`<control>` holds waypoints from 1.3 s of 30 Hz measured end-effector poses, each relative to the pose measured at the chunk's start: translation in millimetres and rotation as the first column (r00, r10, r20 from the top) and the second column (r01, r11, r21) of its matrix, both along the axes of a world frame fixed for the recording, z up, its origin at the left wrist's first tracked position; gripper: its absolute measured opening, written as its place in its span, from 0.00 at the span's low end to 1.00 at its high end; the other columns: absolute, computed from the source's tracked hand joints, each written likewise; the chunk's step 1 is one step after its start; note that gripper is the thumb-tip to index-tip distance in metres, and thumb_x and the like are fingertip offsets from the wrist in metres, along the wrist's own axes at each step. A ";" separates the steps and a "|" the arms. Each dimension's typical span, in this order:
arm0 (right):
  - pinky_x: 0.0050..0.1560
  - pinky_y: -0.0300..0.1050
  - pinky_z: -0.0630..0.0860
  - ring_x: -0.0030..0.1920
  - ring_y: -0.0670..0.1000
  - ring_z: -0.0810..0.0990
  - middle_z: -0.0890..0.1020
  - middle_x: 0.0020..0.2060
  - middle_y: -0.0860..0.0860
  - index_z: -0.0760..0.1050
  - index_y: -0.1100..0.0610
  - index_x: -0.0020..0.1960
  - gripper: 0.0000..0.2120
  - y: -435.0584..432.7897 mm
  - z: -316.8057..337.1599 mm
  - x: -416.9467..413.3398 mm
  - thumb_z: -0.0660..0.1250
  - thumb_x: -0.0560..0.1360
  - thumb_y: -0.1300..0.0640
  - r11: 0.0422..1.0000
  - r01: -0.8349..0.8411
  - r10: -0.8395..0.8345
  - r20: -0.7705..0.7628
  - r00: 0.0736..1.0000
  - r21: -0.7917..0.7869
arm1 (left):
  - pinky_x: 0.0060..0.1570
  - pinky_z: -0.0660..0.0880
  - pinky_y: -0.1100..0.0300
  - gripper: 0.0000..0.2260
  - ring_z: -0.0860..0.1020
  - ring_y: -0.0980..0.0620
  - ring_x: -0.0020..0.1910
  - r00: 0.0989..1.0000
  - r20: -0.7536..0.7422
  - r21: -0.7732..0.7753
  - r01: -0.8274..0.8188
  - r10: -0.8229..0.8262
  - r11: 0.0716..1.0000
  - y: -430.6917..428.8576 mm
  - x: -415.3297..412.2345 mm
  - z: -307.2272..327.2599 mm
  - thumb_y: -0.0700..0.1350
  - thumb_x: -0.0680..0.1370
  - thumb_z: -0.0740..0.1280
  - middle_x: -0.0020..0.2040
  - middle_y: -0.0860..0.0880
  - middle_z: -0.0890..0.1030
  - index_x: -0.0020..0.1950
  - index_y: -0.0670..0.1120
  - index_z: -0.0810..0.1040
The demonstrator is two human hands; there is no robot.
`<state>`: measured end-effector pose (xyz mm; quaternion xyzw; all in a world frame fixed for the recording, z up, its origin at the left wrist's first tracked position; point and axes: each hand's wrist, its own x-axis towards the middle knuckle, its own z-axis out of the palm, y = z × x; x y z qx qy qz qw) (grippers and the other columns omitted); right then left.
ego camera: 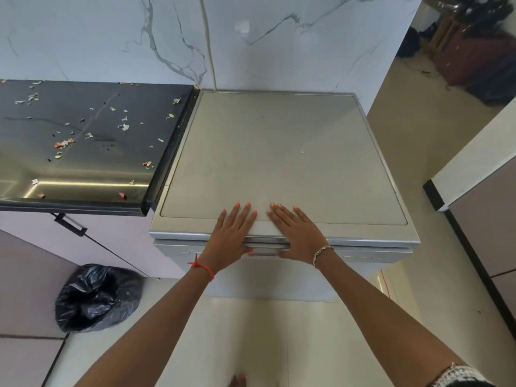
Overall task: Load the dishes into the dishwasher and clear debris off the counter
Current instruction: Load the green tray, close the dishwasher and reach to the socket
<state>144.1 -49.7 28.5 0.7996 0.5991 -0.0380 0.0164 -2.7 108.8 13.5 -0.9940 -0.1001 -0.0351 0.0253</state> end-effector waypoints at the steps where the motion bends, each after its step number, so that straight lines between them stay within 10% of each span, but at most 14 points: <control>1: 0.72 0.53 0.50 0.74 0.51 0.57 0.56 0.75 0.51 0.49 0.55 0.76 0.53 0.2 -0.6 -1.0 0.72 0.61 0.38 1.000 0.010 -0.010 0.012 1.000 -0.013 | 0.62 0.68 0.39 0.47 0.68 0.38 0.68 1.000 0.015 0.016 0.012 -0.012 1.000 0.2 -1.4 -1.2 0.57 0.59 0.78 0.71 0.41 0.68 0.72 0.43 0.61; 16: 0.67 0.52 0.61 0.69 0.50 0.68 0.67 0.71 0.51 0.57 0.54 0.73 0.52 4.5 -10.3 -4.8 0.77 0.56 0.41 0.996 0.049 -0.053 0.046 0.998 0.078 | 0.60 0.72 0.40 0.42 0.71 0.39 0.66 0.994 0.095 0.036 0.055 -0.059 0.998 1.7 -1.0 -6.0 0.55 0.63 0.77 0.69 0.41 0.71 0.70 0.42 0.61; 22: 0.73 0.46 0.39 0.74 0.42 0.42 0.42 0.74 0.42 0.41 0.48 0.76 0.46 5.7 -4.7 -4.5 0.68 0.70 0.41 0.994 0.109 -0.109 -0.039 0.993 0.017 | 0.59 0.71 0.39 0.44 0.71 0.39 0.66 0.998 0.046 -0.038 0.052 -0.050 0.998 0.5 -1.0 0.1 0.56 0.61 0.78 0.69 0.41 0.71 0.70 0.43 0.62; 26: 0.75 0.48 0.41 0.74 0.39 0.44 0.47 0.75 0.39 0.47 0.45 0.75 0.42 8.5 7.9 -8.8 0.60 0.69 0.32 0.981 0.193 -0.185 -0.233 0.955 0.010 | 0.62 0.68 0.38 0.37 0.68 0.39 0.69 0.998 -0.004 -0.168 0.063 -0.064 0.984 6.0 -2.9 2.2 0.65 0.69 0.62 0.71 0.42 0.68 0.71 0.44 0.65; 28: 0.73 0.43 0.42 0.74 0.40 0.52 0.58 0.73 0.40 0.59 0.47 0.73 0.31 14.3 18.5 -9.1 0.64 0.73 0.41 0.943 0.326 -0.256 -0.491 0.832 0.060 | 0.69 0.58 0.43 0.39 0.61 0.41 0.73 0.999 -0.009 -0.270 0.049 -0.053 0.962 10.2 0.8 10.2 0.68 0.69 0.51 0.74 0.44 0.63 0.73 0.45 0.65; 33: 0.64 0.33 0.66 0.64 0.44 0.72 0.77 0.62 0.52 0.76 0.61 0.61 0.14 15.5 40.7 23.8 0.63 0.76 0.60 0.815 0.577 -0.201 -0.960 0.196 -0.052 | 0.67 0.63 0.54 0.33 0.69 0.45 0.67 0.988 0.124 -0.404 0.134 -0.091 0.905 49.7 15.7 23.1 0.62 0.72 0.51 0.68 0.44 0.71 0.66 0.40 0.71; 39: 0.52 0.32 0.77 0.55 0.51 0.81 0.82 0.53 0.58 0.78 0.68 0.54 0.14 54.1 63.3 92.0 0.62 0.76 0.59 0.780 0.611 -0.206 -0.977 0.055 -0.131 | 0.69 0.59 0.59 0.37 0.64 0.51 0.71 0.997 0.077 -0.417 0.009 0.026 0.909 114.9 50.6 35.3 0.64 0.70 0.44 0.71 0.48 0.67 0.69 0.43 0.69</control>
